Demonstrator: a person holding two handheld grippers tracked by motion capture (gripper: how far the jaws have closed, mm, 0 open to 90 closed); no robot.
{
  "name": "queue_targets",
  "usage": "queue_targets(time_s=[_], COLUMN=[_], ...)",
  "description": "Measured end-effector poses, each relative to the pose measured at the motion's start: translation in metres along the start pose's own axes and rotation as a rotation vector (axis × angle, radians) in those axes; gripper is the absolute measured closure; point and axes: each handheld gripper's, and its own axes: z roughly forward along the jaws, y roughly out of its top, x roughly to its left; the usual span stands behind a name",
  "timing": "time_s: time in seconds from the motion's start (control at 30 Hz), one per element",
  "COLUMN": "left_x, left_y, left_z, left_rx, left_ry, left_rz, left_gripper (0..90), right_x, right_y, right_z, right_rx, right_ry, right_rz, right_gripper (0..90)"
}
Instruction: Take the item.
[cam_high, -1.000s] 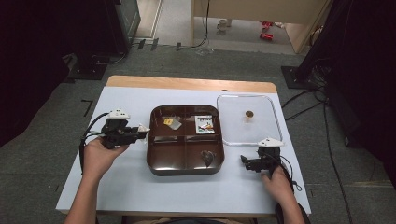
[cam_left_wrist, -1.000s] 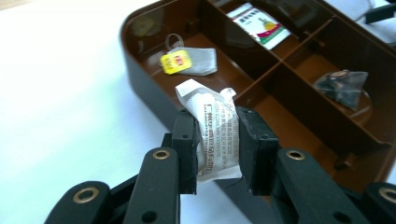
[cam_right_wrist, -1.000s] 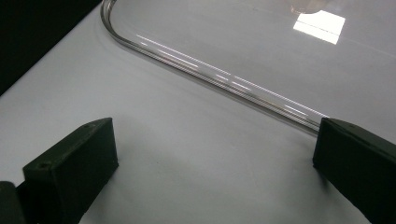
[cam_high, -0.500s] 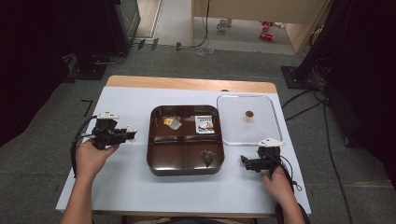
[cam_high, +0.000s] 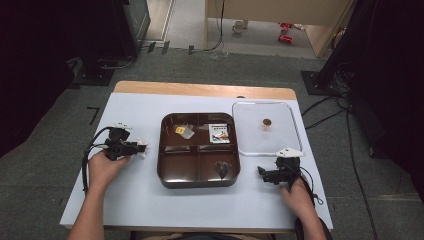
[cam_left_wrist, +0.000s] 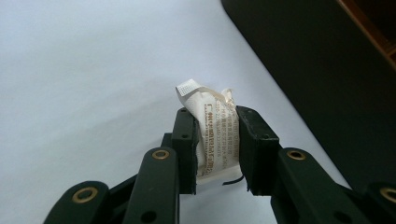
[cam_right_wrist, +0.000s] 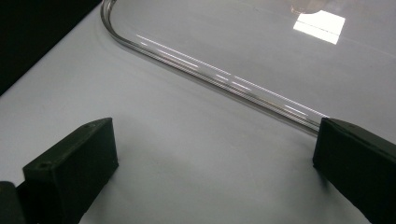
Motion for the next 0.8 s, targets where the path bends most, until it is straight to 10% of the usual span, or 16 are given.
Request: queue_targets(time_s=[0.8], left_x=[-0.0023], left_y=[-0.0001], left_z=[0.0106], left_rx=[0.005], left_ry=[0.028], left_rz=[-0.004], left_gripper=[51.6], right_x=[0.0001], right_y=[0.0], right_z=[-0.0001], right_rx=[0.0], right_ry=[-0.001], right_rz=[0.0], right_gripper=[0.0])
